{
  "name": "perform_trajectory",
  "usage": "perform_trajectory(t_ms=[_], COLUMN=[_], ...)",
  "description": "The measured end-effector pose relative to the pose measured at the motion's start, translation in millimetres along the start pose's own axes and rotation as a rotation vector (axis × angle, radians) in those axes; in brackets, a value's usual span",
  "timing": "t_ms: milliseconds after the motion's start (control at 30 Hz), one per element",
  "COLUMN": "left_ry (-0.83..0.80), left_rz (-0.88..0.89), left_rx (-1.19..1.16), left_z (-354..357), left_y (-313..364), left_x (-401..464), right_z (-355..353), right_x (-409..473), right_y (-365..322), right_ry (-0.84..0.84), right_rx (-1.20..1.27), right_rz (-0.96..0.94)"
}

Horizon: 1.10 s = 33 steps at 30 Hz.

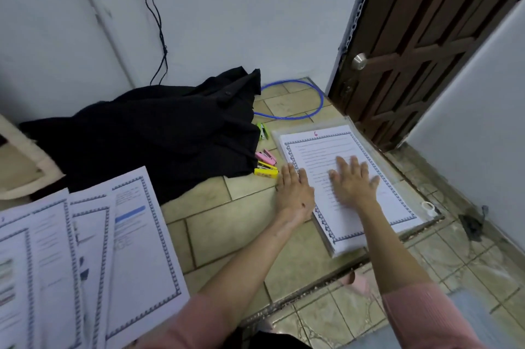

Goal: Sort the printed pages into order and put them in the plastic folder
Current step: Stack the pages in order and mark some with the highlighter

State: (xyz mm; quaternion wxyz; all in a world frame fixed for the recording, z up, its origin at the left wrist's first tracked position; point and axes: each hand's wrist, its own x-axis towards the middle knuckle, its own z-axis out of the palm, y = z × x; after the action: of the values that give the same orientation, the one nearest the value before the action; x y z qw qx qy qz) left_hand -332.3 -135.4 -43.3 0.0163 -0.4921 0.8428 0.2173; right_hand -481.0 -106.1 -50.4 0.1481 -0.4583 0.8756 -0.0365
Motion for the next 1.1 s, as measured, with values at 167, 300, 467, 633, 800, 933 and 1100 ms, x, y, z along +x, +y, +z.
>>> perform_trajectory(t_ms=[167, 300, 467, 633, 800, 933, 1100], left_ry=[0.184, 0.426, 0.615, 0.523, 0.430, 0.450, 0.478], left_rz=[0.148, -0.032, -0.392, -0.760, -0.810, -0.750, -0.701], left_rx=[-0.330, -0.400, -0.331, -0.149, -0.133, -0.094, -0.041], left_z=[-42.8, -63.8, -73.0, -55.8, -35.5, -34.9, -40.0], left_y=[-31.4, -116.0, -243.5, -328.6, -339.3, -330.6, -335.2], left_x=[-40.3, -85.8, -167.2, -246.4, -264.3, -250.2, -244.1], right_z=[-9.7, 4.2, 46.4, 102.0, 130.4, 124.5, 115.8], right_x=[-5.5, -39.6, -120.9, -202.3, -215.6, -201.0, -207.5], right_y=[-57.9, -148.6, -262.5, -331.2, -345.7, -338.0, -342.4], right_ry=[0.052, 0.089, 0.037, -0.171, -0.273, -0.235, -0.182], right_rx=[0.026, 0.133, 0.155, 0.055, -0.147, -0.072, 0.016], right_rz=[-0.031, -0.279, -0.682, -1.051, -1.075, -0.994, -0.856])
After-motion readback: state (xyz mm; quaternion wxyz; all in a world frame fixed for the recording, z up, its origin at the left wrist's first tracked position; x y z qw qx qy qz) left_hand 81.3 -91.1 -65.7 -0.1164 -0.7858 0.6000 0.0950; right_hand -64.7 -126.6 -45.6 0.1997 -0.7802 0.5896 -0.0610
